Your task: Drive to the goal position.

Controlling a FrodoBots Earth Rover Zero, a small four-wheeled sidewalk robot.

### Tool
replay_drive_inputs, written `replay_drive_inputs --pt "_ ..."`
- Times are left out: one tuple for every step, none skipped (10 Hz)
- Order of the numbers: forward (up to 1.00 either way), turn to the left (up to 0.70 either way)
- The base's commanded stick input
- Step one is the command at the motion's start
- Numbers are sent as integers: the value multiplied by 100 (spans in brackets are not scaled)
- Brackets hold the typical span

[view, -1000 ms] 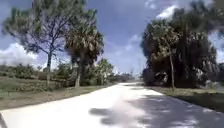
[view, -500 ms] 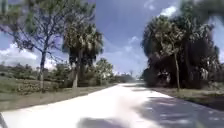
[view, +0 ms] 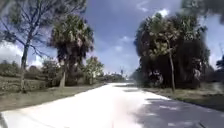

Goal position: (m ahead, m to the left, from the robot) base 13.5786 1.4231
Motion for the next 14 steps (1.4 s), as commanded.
replay_drive_inputs --pt "85 4" --pt "85 4" --pt "85 4" --pt "85 4" --pt "85 4" --pt "85 4" --pt "85 4" --pt "85 4" --pt "85 4" --pt "85 4" --pt "85 4" --pt "85 4" --pt "85 4" --pt "85 4"
